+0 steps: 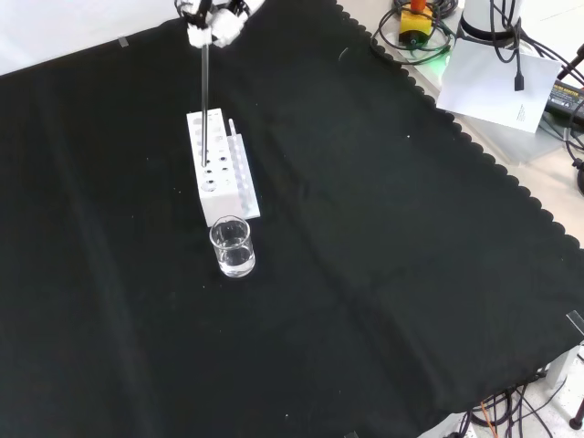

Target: Stir in the beaker to the left of the white test tube rack with the glass rod.

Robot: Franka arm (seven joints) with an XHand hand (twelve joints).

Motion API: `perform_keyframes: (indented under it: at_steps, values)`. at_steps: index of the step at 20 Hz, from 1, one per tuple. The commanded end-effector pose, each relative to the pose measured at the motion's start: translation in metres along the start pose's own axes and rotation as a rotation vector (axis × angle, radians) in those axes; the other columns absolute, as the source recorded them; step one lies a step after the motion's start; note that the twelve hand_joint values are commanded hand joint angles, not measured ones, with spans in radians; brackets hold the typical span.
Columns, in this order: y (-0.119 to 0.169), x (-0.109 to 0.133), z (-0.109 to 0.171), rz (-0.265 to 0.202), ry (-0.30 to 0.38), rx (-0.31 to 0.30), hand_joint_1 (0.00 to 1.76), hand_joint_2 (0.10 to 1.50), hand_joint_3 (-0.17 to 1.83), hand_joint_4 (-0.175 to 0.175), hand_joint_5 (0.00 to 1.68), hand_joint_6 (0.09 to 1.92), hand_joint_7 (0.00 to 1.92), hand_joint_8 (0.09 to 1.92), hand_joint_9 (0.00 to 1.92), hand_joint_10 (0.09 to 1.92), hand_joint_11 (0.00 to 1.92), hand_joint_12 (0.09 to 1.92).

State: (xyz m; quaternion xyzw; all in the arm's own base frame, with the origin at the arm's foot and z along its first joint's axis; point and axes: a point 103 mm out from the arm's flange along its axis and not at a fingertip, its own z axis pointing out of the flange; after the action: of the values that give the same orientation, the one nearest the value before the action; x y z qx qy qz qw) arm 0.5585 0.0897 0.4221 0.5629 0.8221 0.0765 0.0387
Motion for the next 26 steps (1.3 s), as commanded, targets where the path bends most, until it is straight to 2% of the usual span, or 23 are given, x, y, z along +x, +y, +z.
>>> perform_keyframes:
  at_steps: [1, 12, 19, 26]
  values:
    - [0.006, 0.015, 0.012, -0.033, 0.015, 0.011, 1.29, 1.09, -0.02, -0.175, 1.06, 0.57, 1.08, 1.17, 1.56, 0.93, 1.63, 0.67]
    - [0.024, 0.027, 0.038, -0.067, 0.04, 0.038, 1.29, 1.09, -0.02, -0.175, 1.06, 0.57, 1.08, 1.17, 1.56, 0.93, 1.63, 0.67]
    - [0.029, 0.03, 0.055, -0.078, 0.063, 0.053, 1.29, 1.09, -0.01, -0.175, 1.06, 0.57, 1.08, 1.17, 1.56, 0.93, 1.63, 0.67]
    - [0.031, 0.032, 0.075, -0.092, 0.059, 0.076, 1.29, 1.09, -0.01, -0.175, 1.06, 0.57, 1.08, 1.17, 1.56, 0.93, 1.63, 0.67]
